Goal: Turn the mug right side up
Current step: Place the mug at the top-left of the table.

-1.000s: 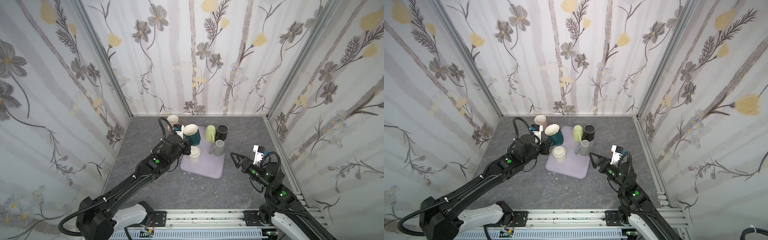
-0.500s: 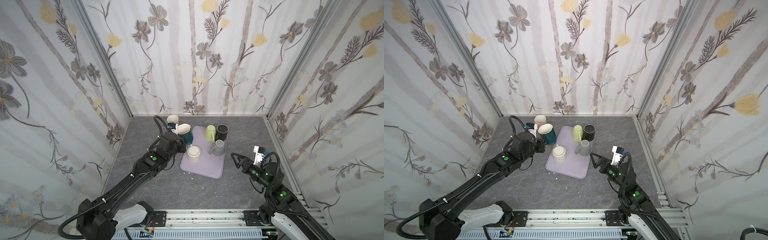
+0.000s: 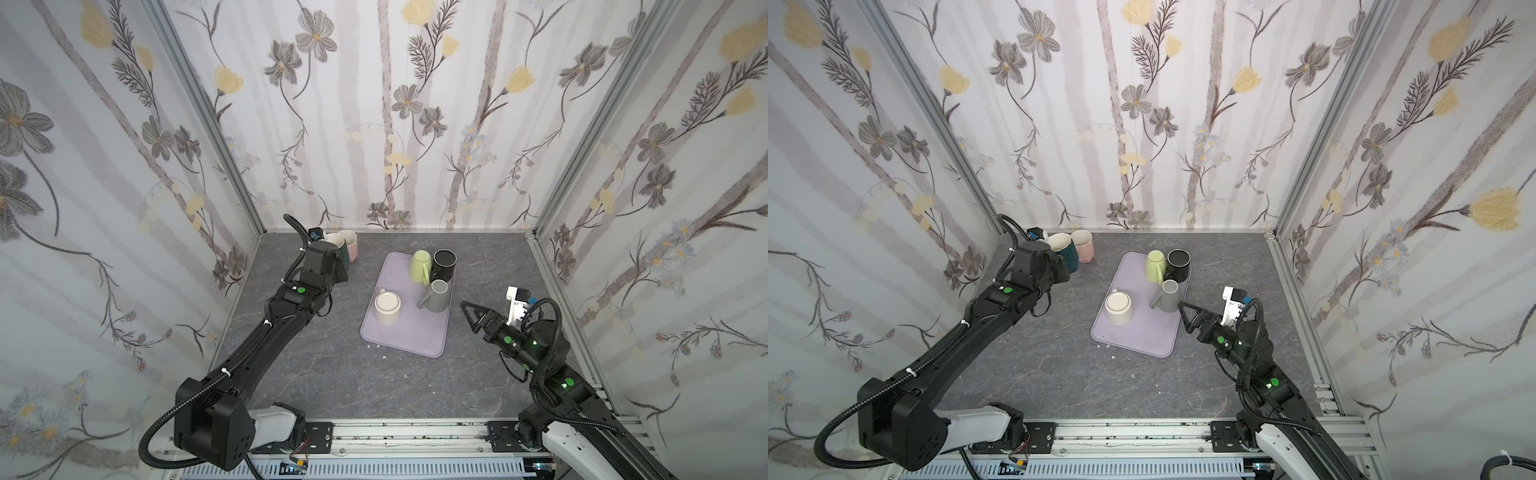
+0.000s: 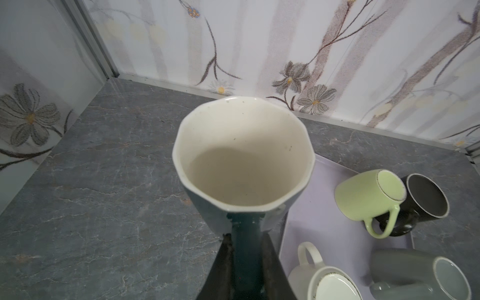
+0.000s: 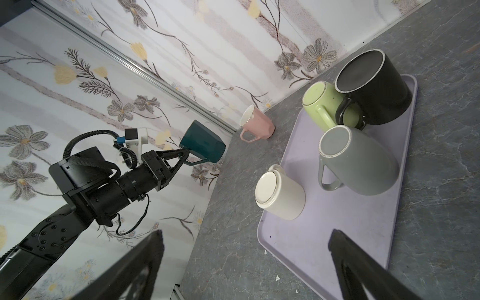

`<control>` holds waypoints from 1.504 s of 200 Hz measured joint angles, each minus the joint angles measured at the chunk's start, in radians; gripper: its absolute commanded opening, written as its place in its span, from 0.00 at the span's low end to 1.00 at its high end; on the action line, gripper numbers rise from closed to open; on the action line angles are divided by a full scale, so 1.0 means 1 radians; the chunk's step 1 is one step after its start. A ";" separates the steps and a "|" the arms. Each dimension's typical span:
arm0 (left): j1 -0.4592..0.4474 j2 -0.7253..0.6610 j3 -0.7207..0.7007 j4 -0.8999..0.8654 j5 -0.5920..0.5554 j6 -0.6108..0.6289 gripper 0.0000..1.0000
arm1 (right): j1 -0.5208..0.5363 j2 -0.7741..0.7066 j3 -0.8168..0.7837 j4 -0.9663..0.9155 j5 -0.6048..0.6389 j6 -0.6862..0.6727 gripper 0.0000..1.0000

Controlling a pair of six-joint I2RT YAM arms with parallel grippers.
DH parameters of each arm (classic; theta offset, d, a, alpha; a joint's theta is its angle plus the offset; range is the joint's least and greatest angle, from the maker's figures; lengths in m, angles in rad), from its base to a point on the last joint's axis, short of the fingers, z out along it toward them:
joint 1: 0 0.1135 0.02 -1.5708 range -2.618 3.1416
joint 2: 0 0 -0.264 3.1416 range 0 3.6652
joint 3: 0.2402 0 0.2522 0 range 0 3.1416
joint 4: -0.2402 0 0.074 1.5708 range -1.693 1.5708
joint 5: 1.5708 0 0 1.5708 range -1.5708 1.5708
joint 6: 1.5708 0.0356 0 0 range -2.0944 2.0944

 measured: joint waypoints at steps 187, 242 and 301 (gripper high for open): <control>0.249 0.541 0.281 0.148 -0.030 0.120 0.00 | -0.063 0.274 0.135 -0.081 0.034 -0.109 1.00; 0.273 0.674 0.409 0.149 -0.013 0.132 0.00 | -0.121 0.375 0.145 -0.064 0.029 -0.115 1.00; 0.285 0.768 0.484 0.150 -0.012 0.156 0.00 | -0.144 0.509 0.176 0.018 -0.015 -0.116 1.00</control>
